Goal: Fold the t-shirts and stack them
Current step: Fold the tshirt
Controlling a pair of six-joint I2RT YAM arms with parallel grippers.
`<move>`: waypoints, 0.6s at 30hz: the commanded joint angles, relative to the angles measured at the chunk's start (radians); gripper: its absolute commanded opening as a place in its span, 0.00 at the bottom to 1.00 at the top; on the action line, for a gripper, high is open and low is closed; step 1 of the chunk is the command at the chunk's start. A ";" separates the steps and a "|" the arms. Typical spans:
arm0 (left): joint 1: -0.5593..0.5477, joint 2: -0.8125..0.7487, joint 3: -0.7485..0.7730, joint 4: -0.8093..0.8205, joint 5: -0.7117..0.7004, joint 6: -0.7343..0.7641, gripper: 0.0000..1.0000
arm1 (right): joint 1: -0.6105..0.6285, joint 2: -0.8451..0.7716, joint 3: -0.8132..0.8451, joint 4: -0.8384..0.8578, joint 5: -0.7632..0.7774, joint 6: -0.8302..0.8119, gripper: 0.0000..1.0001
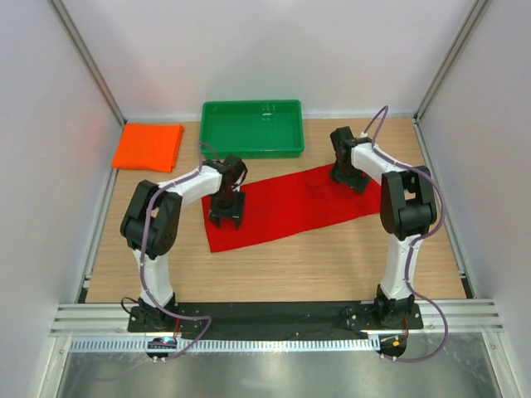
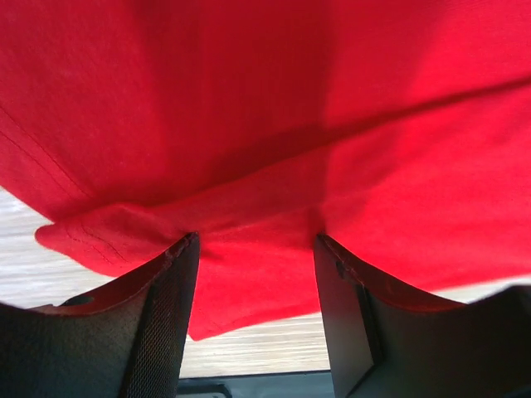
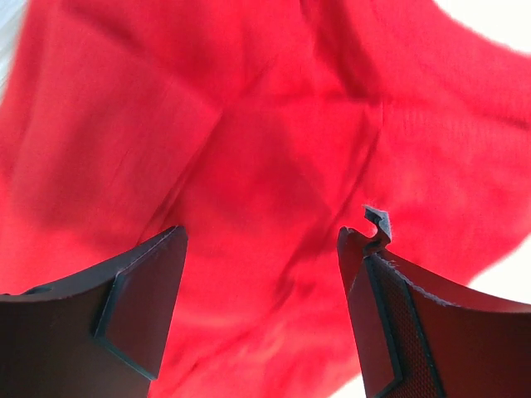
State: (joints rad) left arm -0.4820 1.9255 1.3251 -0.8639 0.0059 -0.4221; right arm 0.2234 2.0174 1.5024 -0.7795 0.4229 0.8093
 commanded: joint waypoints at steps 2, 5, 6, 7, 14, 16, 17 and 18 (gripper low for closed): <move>-0.035 0.016 -0.024 -0.017 -0.050 -0.063 0.59 | -0.018 0.067 0.074 0.069 -0.012 -0.125 0.80; -0.076 0.041 -0.024 -0.040 -0.041 -0.078 0.59 | -0.016 0.141 0.165 0.053 0.002 -0.186 0.80; -0.095 0.052 -0.018 -0.049 -0.043 -0.081 0.59 | -0.018 0.171 0.179 0.055 0.007 -0.200 0.80; -0.110 0.069 -0.007 -0.066 -0.046 -0.083 0.59 | -0.018 0.184 0.192 0.059 0.007 -0.234 0.80; -0.256 0.112 0.016 -0.087 0.089 -0.150 0.58 | -0.024 0.285 0.335 0.121 -0.032 -0.433 0.80; -0.322 0.118 0.043 -0.090 0.126 -0.167 0.58 | -0.035 0.308 0.363 0.137 -0.079 -0.478 0.80; -0.340 0.127 0.058 -0.092 0.176 -0.179 0.58 | -0.039 0.313 0.378 0.144 -0.093 -0.498 0.80; -0.363 0.135 0.103 -0.093 0.196 -0.184 0.58 | -0.045 0.313 0.381 0.152 -0.125 -0.534 0.80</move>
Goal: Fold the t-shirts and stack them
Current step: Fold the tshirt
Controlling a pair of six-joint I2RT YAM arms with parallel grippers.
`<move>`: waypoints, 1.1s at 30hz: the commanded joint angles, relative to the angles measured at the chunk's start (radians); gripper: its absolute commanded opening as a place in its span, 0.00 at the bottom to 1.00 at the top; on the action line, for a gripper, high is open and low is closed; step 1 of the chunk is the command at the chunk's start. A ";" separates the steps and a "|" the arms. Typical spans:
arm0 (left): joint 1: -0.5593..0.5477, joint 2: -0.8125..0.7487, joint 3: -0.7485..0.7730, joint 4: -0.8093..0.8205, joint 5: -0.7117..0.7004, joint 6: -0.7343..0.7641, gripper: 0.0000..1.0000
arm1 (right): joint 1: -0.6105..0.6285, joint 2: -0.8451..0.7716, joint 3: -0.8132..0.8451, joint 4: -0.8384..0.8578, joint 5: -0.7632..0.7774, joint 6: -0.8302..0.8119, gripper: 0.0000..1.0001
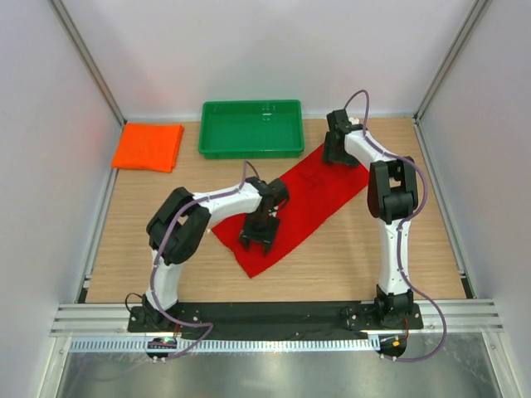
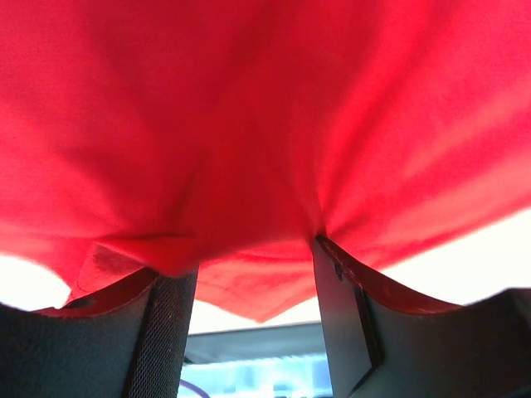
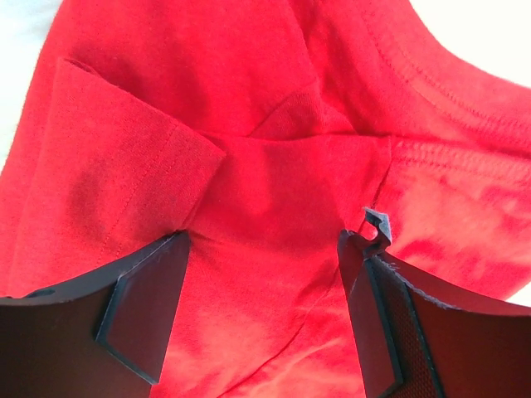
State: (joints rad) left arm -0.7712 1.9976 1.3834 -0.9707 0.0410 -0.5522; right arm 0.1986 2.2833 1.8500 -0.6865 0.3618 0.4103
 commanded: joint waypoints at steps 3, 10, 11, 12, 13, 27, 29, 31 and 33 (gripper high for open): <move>-0.140 0.098 0.138 0.010 0.267 -0.052 0.58 | -0.045 0.038 0.037 0.097 -0.165 -0.178 0.79; -0.181 0.093 0.336 -0.068 0.208 -0.028 0.58 | -0.057 0.012 0.156 -0.008 -0.210 -0.134 0.80; -0.180 0.081 0.356 -0.080 0.191 -0.022 0.58 | -0.059 0.002 0.175 -0.048 -0.193 -0.122 0.80; -0.178 0.072 0.374 -0.092 0.177 -0.011 0.58 | -0.057 -0.019 0.182 -0.067 -0.187 -0.114 0.80; -0.177 0.050 0.405 -0.111 0.165 -0.008 0.59 | -0.059 -0.031 0.189 -0.100 -0.179 -0.098 0.80; -0.031 -0.175 0.364 -0.145 0.040 0.075 0.59 | -0.025 -0.151 0.057 -0.171 -0.052 0.341 0.84; -0.005 -0.203 0.330 -0.131 0.042 0.083 0.59 | -0.016 -0.131 0.051 -0.162 -0.050 0.386 0.83; 0.015 -0.244 0.264 -0.102 0.060 0.086 0.59 | -0.008 -0.111 0.049 -0.163 -0.035 0.430 0.83; 0.045 -0.285 0.221 -0.079 0.072 0.095 0.59 | -0.004 -0.081 0.046 -0.162 -0.008 0.444 0.83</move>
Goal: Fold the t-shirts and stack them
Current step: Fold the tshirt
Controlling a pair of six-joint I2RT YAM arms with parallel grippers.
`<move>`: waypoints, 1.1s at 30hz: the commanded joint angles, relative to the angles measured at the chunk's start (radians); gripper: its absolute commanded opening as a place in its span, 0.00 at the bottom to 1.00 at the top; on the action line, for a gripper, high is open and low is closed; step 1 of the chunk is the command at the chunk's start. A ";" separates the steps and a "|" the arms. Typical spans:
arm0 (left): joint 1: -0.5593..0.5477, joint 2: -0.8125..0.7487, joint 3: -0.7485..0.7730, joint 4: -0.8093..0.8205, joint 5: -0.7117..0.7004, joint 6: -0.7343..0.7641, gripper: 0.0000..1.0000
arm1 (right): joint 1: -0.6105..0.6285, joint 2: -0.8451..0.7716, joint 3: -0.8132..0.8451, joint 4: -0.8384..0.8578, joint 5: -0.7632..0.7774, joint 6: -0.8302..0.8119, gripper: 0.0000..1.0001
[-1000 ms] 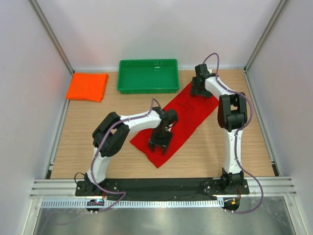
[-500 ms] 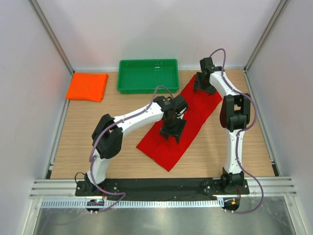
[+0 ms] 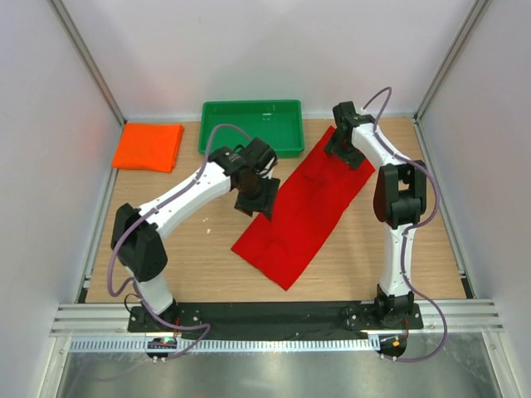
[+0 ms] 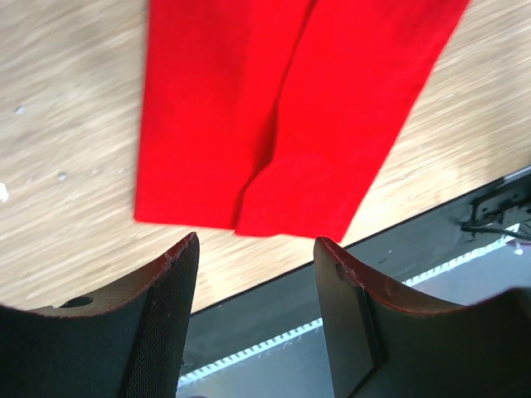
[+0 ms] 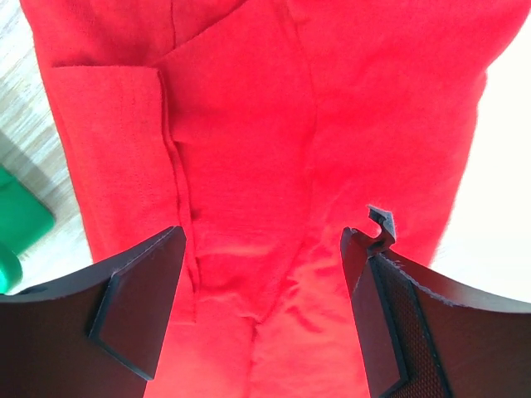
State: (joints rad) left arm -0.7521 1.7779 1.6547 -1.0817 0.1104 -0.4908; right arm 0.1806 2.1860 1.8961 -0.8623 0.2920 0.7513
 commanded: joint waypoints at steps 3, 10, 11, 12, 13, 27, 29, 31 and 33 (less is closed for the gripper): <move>0.071 -0.119 -0.122 0.051 0.008 0.053 0.59 | 0.017 0.063 -0.002 0.034 0.098 0.088 0.83; 0.119 -0.187 -0.197 0.046 0.006 0.113 0.59 | 0.011 0.165 0.067 0.193 0.098 -0.268 0.83; 0.120 -0.193 -0.216 0.048 0.014 0.115 0.59 | 0.005 0.178 0.076 0.203 0.087 -0.338 0.83; 0.123 -0.198 -0.222 0.052 0.024 0.116 0.59 | -0.010 0.184 0.084 0.210 0.070 -0.361 0.82; 0.125 -0.204 -0.228 0.054 0.032 0.116 0.59 | -0.023 0.193 0.087 0.227 0.037 -0.380 0.82; 0.166 -0.082 -0.182 0.075 0.132 0.176 0.59 | -0.067 -0.024 0.136 0.065 -0.057 -0.488 0.88; 0.175 -0.058 -0.170 0.086 0.138 0.179 0.59 | -0.069 -0.069 0.127 0.028 -0.065 -0.432 0.88; 0.180 -0.026 -0.158 0.085 0.124 0.181 0.58 | -0.067 -0.129 0.085 -0.032 -0.051 -0.292 0.88; 0.192 -0.023 -0.154 0.083 0.109 0.176 0.58 | -0.053 -0.167 0.045 -0.073 -0.053 -0.172 0.88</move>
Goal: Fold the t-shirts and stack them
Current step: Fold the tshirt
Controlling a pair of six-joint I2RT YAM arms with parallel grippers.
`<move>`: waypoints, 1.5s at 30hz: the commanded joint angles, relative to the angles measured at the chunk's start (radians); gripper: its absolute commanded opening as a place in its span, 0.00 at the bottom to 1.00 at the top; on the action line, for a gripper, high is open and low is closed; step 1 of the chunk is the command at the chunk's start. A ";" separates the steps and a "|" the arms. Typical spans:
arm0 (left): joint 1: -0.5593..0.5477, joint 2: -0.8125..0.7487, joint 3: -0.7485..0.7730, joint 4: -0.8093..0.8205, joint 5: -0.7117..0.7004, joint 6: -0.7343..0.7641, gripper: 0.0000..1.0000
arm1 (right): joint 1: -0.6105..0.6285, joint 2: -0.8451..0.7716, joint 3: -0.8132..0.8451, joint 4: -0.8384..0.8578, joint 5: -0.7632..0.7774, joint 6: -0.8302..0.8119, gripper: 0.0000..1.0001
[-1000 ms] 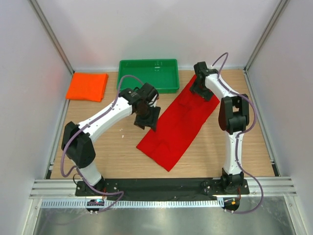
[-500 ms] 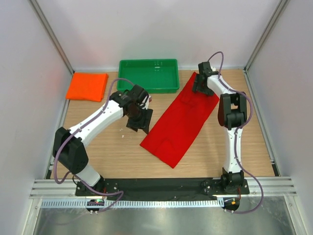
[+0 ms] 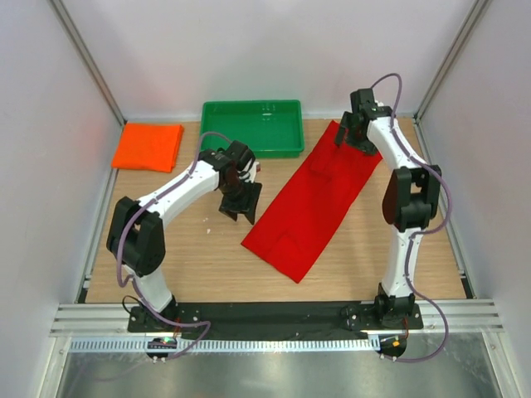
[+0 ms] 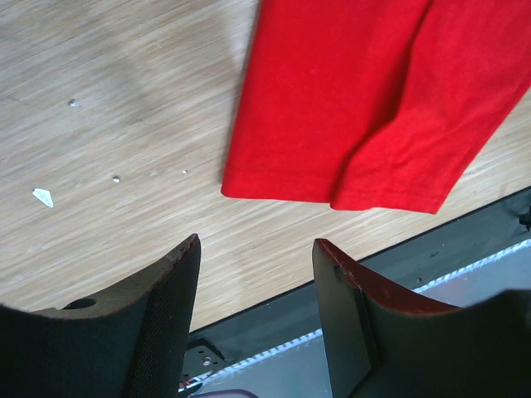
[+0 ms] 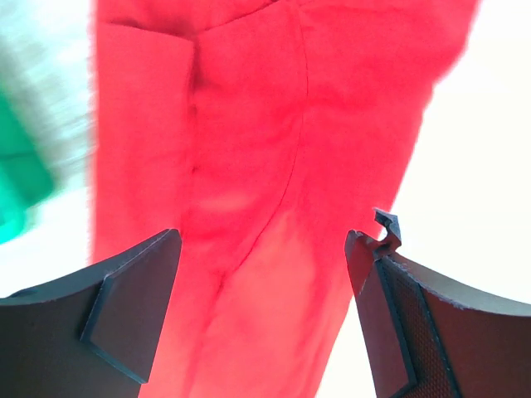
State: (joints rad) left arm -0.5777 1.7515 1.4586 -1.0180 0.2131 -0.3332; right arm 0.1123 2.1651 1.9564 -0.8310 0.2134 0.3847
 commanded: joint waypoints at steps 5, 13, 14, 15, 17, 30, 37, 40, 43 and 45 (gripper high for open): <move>0.025 -0.032 0.048 0.016 0.037 -0.015 0.58 | 0.151 -0.220 -0.210 -0.016 0.148 0.466 0.89; 0.027 -0.127 -0.030 0.009 0.005 -0.024 0.58 | 0.407 -0.163 -0.266 -0.059 0.330 0.681 0.87; 0.027 -0.135 -0.038 0.009 0.000 -0.021 0.58 | 0.423 -0.169 -0.286 -0.053 0.333 0.692 0.86; 0.027 -0.151 -0.046 0.010 -0.004 -0.020 0.58 | 0.435 -0.172 -0.304 -0.039 0.339 0.695 0.85; 0.029 -0.170 -0.064 0.012 -0.012 -0.015 0.58 | 0.466 -0.165 -0.344 -0.037 0.343 0.672 0.85; 0.053 -0.185 -0.103 0.024 0.014 0.006 0.58 | 0.538 -0.228 -0.663 0.171 0.201 0.485 0.84; 0.056 -0.190 -0.112 0.033 0.089 0.016 0.60 | 0.537 -0.307 -0.777 0.127 0.156 0.280 0.85; 0.058 -0.187 -0.125 0.050 0.132 0.003 0.60 | 0.537 -0.392 -0.847 0.096 0.140 0.217 0.86; 0.058 -0.182 -0.138 0.071 0.166 -0.016 0.60 | 0.533 -0.502 -0.919 0.115 0.097 0.172 0.86; 0.058 -0.175 -0.147 0.088 0.186 -0.035 0.60 | 0.535 -0.565 -0.944 0.119 0.089 0.160 0.86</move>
State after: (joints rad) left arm -0.5266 1.5993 1.3239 -0.9802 0.3267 -0.3428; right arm 0.6422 1.6993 1.0420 -0.6811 0.3428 0.6292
